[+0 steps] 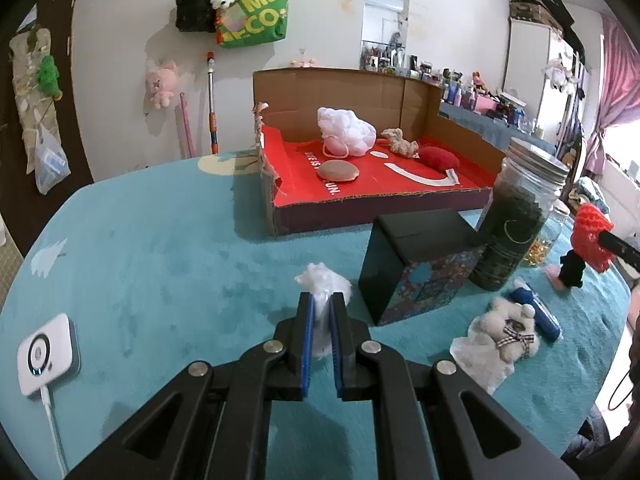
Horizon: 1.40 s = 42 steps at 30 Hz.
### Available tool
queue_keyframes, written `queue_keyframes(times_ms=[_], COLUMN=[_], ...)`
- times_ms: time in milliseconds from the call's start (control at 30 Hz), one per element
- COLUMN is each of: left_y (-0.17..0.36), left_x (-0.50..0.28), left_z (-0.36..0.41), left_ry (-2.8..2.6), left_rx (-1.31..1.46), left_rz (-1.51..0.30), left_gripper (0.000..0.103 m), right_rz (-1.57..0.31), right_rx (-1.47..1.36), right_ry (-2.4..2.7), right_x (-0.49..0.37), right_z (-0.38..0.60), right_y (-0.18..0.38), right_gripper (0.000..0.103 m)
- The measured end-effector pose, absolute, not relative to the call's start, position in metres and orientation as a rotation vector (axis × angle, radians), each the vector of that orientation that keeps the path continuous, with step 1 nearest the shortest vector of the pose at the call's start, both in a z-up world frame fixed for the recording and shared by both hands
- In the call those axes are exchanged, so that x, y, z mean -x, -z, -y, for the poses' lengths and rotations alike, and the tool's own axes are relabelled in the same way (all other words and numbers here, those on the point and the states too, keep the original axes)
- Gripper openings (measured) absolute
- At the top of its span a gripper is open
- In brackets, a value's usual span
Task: Organize soft objects
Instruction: 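Carry the tissue with the left gripper while the right gripper carries the mesh net toward the box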
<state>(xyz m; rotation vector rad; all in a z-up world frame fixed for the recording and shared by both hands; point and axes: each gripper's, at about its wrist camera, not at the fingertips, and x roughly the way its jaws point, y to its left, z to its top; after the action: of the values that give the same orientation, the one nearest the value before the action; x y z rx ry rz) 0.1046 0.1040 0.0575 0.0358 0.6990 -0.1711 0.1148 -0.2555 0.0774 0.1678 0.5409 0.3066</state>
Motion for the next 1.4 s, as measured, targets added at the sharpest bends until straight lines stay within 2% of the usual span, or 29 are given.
queue_keyframes(times_ms=[333,800,1400], left_y=[-0.058,-0.063,-0.080], left_x=[-0.112,-0.130,-0.164], left_z=[-0.100,-0.099,-0.114], left_ry=[0.186,0.261,0.455], left_rx=[-0.071,-0.134,-0.148], left_rz=[-0.697,-0.694,-0.667], left_gripper=[0.008,0.008,0.008], right_rz=[-0.556,-0.589,-0.641], right_rx=[-0.242,-0.064,-0.018], right_ry=[-0.364,-0.333,-0.578], right_x=[-0.123,-0.155,-0.223], right_z=[0.267,0.273,0.277], right_y=[-0.083,-0.082,-0.082], right_gripper=[0.036,0.036,0.036])
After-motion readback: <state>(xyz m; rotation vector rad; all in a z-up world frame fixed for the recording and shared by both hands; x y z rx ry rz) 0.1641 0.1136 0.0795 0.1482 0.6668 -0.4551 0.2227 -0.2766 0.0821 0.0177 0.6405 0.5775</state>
